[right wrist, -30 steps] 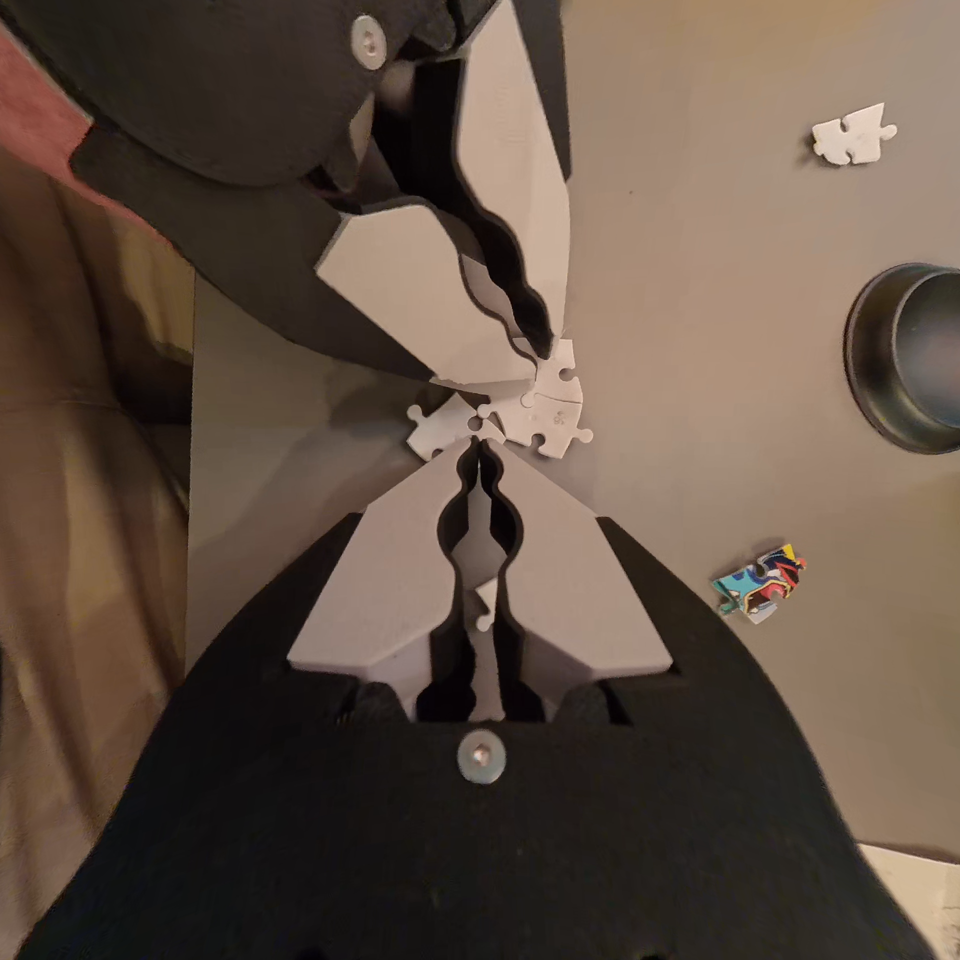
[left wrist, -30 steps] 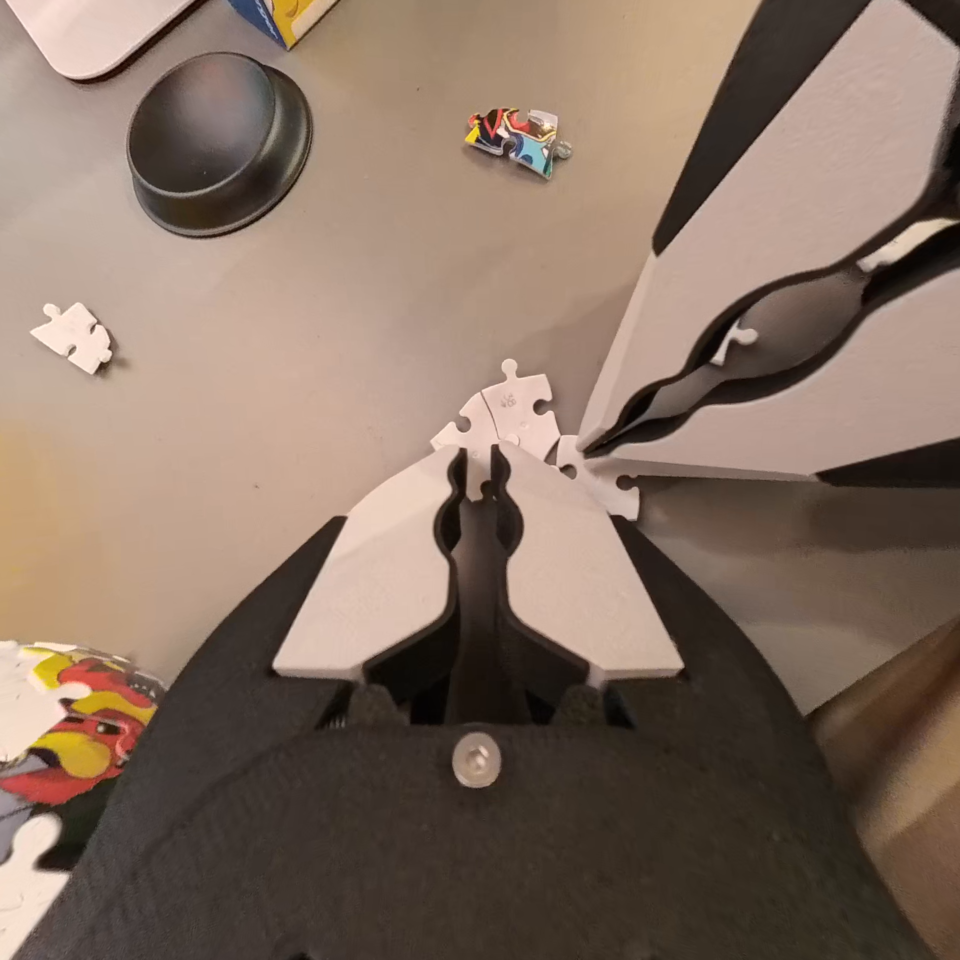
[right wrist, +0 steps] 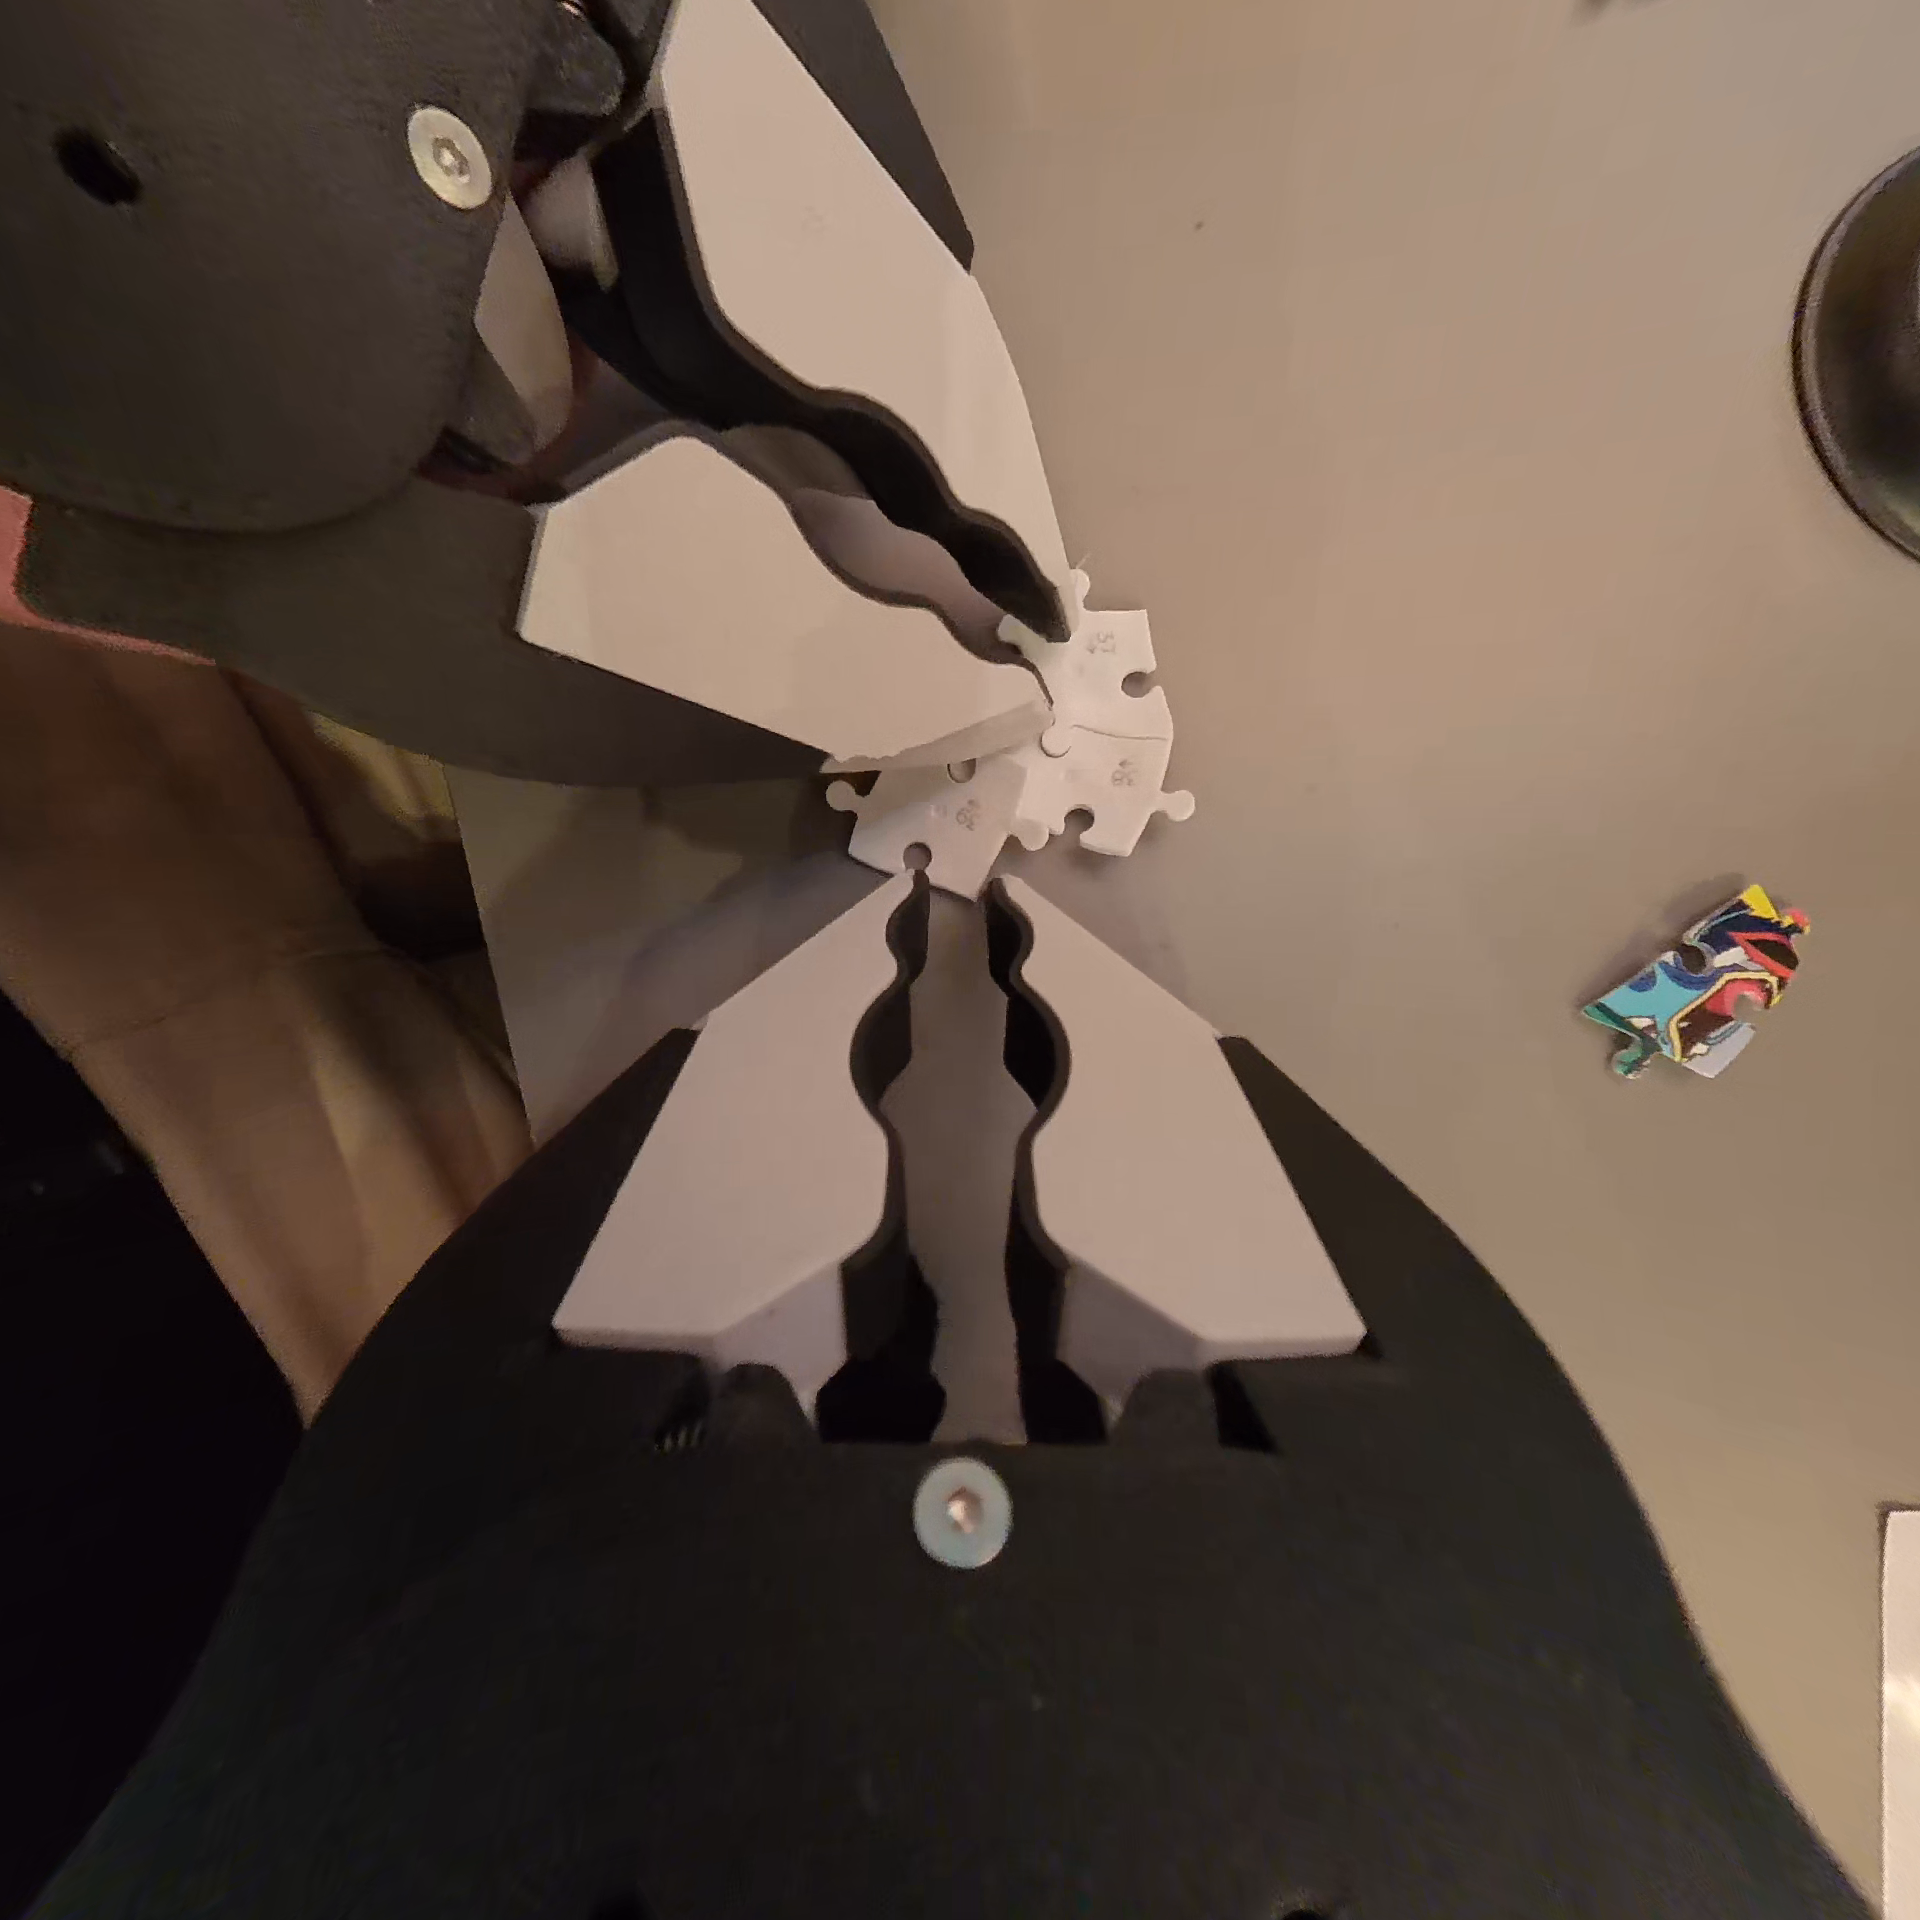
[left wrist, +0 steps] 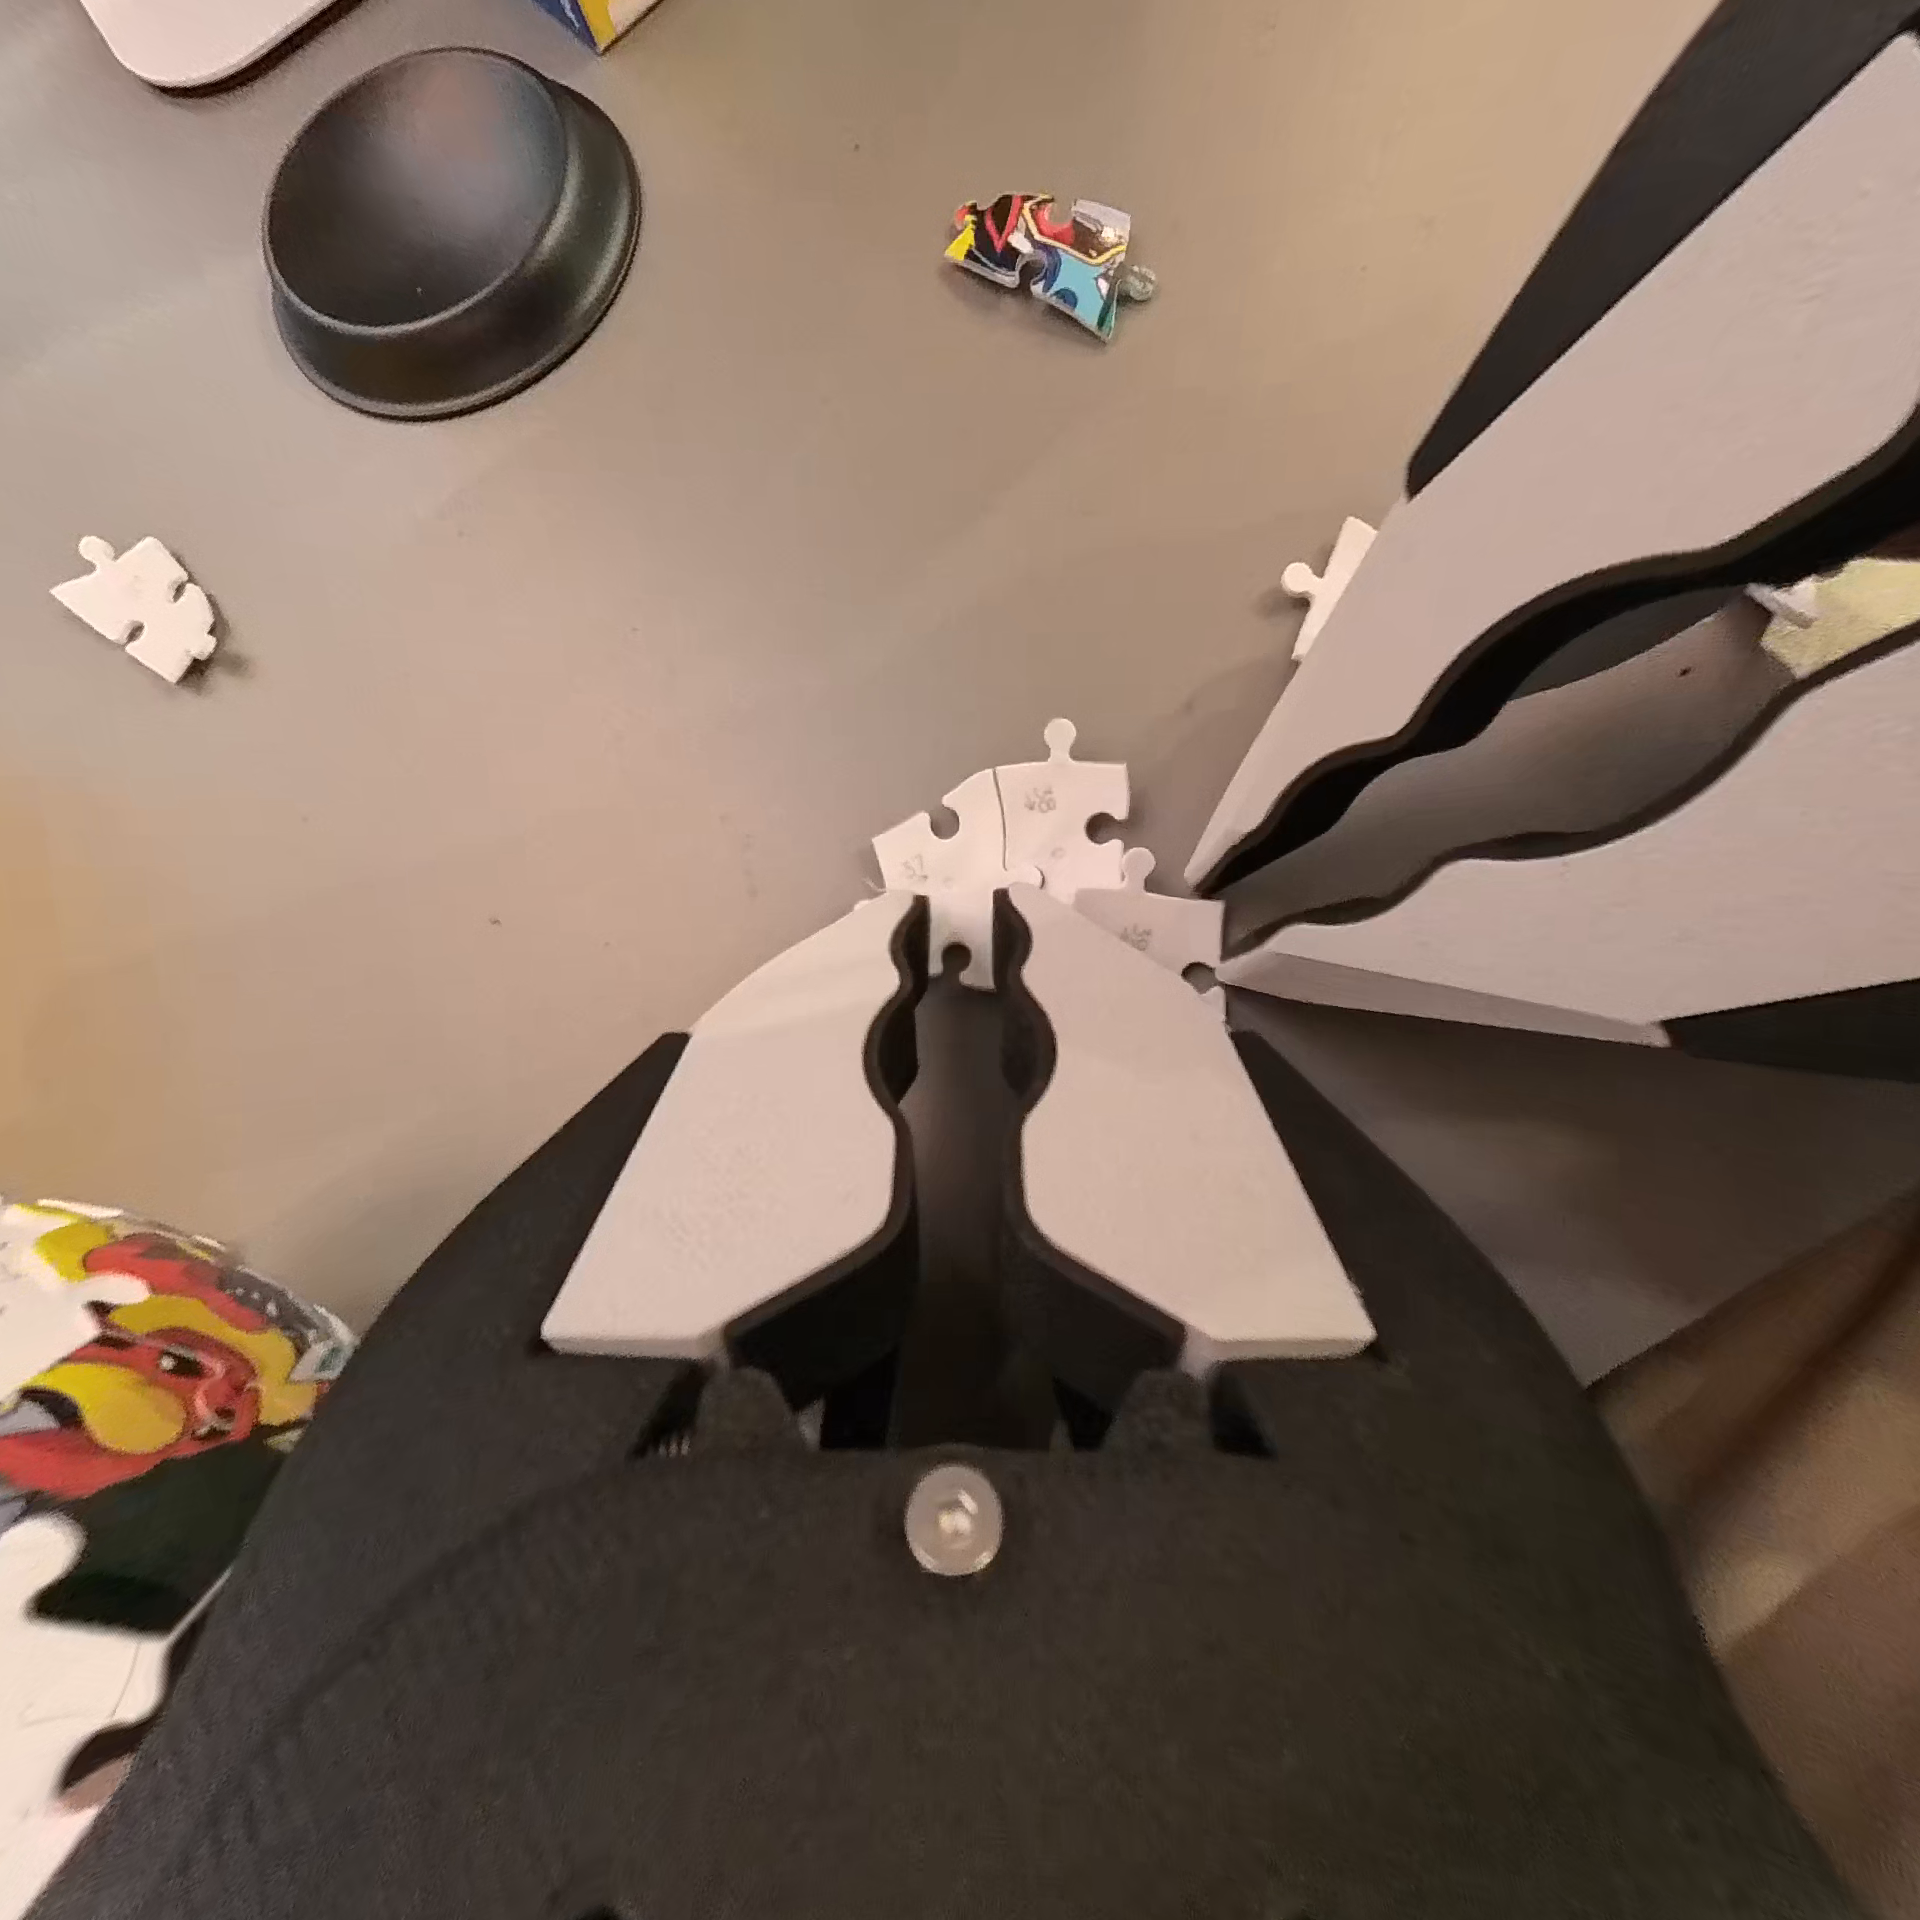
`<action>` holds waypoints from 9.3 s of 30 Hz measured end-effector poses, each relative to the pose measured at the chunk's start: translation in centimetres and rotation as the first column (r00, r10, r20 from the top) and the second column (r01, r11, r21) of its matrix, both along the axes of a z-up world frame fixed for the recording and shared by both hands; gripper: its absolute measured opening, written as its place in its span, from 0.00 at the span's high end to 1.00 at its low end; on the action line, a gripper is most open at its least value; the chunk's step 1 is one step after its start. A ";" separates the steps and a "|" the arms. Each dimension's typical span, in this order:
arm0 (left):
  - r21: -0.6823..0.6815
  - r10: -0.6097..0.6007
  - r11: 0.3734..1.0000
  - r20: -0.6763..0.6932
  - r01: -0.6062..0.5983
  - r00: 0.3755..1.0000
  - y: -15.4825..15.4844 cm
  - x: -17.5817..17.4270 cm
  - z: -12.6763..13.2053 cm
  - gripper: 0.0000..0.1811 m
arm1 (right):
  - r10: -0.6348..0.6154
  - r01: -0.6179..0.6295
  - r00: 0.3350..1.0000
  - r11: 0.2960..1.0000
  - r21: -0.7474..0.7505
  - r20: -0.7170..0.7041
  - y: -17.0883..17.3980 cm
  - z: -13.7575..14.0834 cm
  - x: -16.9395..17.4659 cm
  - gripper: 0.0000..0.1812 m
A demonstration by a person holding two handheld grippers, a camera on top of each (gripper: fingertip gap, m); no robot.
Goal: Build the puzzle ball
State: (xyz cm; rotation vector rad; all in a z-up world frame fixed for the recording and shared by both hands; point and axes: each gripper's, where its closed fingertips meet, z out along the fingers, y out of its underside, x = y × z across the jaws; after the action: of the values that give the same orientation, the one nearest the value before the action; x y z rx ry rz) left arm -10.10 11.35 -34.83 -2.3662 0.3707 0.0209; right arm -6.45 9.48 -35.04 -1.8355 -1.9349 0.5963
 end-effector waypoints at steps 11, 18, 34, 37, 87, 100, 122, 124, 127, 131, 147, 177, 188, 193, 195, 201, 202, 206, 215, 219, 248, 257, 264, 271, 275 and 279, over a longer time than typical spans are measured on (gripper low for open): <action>-0.022 0.010 1.000 -0.005 -0.011 1.000 -0.2 -0.7 -0.1 0.95 | 0.014 -0.014 0.999 1.000 -0.016 -0.035 -0.5 0.6 -0.5 0.93; -0.032 0.019 0.999 -0.012 -0.020 1.000 -0.6 -0.5 -0.1 0.96 | 0.003 -0.004 1.000 1.000 -0.021 -0.016 -0.4 0.3 -0.4 0.93; -0.035 0.041 0.999 0.000 -0.041 0.999 -1.3 0.2 -0.1 0.96 | -0.040 0.039 0.999 0.998 -0.059 -0.020 -1.2 1.0 0.0 0.91; -0.036 0.045 0.998 0.003 -0.045 0.999 -1.3 0.2 -0.1 0.96 | -0.025 0.026 1.000 0.997 -0.072 0.005 -1.7 0.4 0.2 0.92; -0.009 -0.053 0.999 -0.130 0.052 0.990 -1.6 1.4 0.1 0.94 | -0.024 0.026 1.000 0.985 -0.170 0.013 0.2 0.1 -1.0 1.00; 0.038 0.043 0.998 -0.036 -0.041 0.998 -1.8 -0.6 0.9 0.89 | -0.013 0.005 0.998 0.989 -0.147 -0.053 0.7 0.9 -1.2 1.00; -0.010 0.067 0.998 0.023 -0.067 0.998 -1.9 -0.7 0.1 0.86 | 0.046 -0.048 0.999 0.994 -0.095 -0.029 0.7 0.1 -2.8 1.00; -0.015 0.067 0.998 0.041 -0.066 0.997 -2.0 -0.6 0.1 0.86 | 0.054 -0.057 0.998 0.994 -0.091 -0.034 0.7 0.1 -2.8 1.00; -0.016 0.069 0.998 0.066 -0.068 0.995 -2.1 -0.5 0.2 0.86 | 0.063 -0.067 0.997 0.993 -0.100 -0.046 0.7 0.1 -2.8 1.00; -0.015 0.069 0.998 0.099 -0.068 0.993 -2.2 -0.3 0.2 0.86 | 0.045 -0.055 0.995 0.992 -0.114 -0.086 1.0 1.5 -2.6 1.00; -0.031 0.065 0.998 0.172 -0.060 0.983 -1.8 0.0 0.4 0.86 | 0.138 -0.138 0.990 0.990 -0.022 -0.008 0.1 0.2 -1.0 1.00; -0.073 0.145 0.989 0.429 -0.125 0.891 -1.2 0.5 1.1 0.93 | 0.180 -0.180 0.983 0.984 0.010 -0.047 0.2 0.2 -0.9 1.00; -0.065 0.164 0.986 0.414 -0.150 0.895 -1.1 0.4 1.0 0.95 | 0.211 -0.210 0.976 0.977 0.021 -0.056 -0.5 0.9 -0.9 1.00; -0.064 0.161 0.987 0.411 -0.148 0.897 -1.1 0.4 1.0 0.94 | 0.205 -0.205 0.978 0.979 0.004 -0.027 -0.6 0.1 -0.8 1.00; -0.064 0.158 0.987 0.413 -0.145 0.897 -1.1 0.5 1.0 0.94 | 0.197 -0.198 0.980 0.980 -0.011 -0.026 -0.6 0.1 -0.8 1.00; -0.076 0.143 0.990 0.418 -0.122 0.897 -1.1 0.7 1.0 0.94 | 0.172 -0.173 0.985 0.984 -0.044 -0.025 -0.6 0.1 -0.8 1.00; -0.079 0.146 0.989 0.429 -0.124 0.892 -1.0 0.7 1.0 0.94 | 0.167 -0.169 0.986 0.984 -0.050 -0.025 -0.6 0.2 -0.8 1.00; -0.104 0.142 0.989 0.460 -0.106 0.877 -1.1 1.2 1.0 0.96 | 0.162 -0.163 0.986 0.985 -0.049 -0.029 -0.6 0.2 -0.8 1.00; -0.054 0.162 0.987 0.346 -0.152 0.924 -1.1 -0.4 1.1 0.87 | 0.169 -0.170 0.985 0.984 -0.047 -0.036 -0.5 0.1 -0.9 1.00; -0.090 0.126 0.990 0.280 -0.104 0.952 -1.2 -0.2 0.3 0.85 | 0.172 -0.174 0.984 0.984 -0.049 -0.041 -0.5 0.1 -0.9 1.00; -0.123 0.193 0.980 0.416 -0.155 0.889 -1.1 0.2 0.8 0.97 | 0.199 -0.200 0.979 0.980 -0.021 -0.048 -0.6 0.1 -0.8 1.00; -0.114 0.192 0.981 0.405 -0.159 0.894 -1.2 0.2 0.8 0.96 | 0.167 -0.168 0.986 0.985 -0.050 -0.017 -0.6 0.1 -0.8 1.00; -0.099 0.203 0.979 0.395 -0.178 0.896 -1.6 0.2 0.8 0.96 | 0.144 -0.146 0.989 0.987 -0.069 -0.032 -0.6 0.2 -0.9 1.00; -0.092 0.225 0.974 0.422 -0.206 0.878 -1.5 0.1 0.6 0.95 | 0.084 -0.097 0.993 0.981 -0.169 -0.083 0.2 1.5 -0.7 1.00; -0.094 0.227 0.974 0.427 -0.206 0.875 -1.6 0.0 0.7 0.95 | -0.012 -0.025 0.988 0.972 -0.235 -0.155 2.4 4.0 -0.1 1.00; -0.102 0.215 0.977 0.431 -0.189 0.877 -1.7 0.4 0.6 0.95 | -0.018 -0.009 0.993 0.975 -0.220 -0.120 2.9 3.3 1.1 1.00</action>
State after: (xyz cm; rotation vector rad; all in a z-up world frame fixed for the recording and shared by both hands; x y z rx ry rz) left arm -9.74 9.66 -34.18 -2.3682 -0.0989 -0.4271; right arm -5.39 12.37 -31.70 -1.8839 -1.8466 0.9318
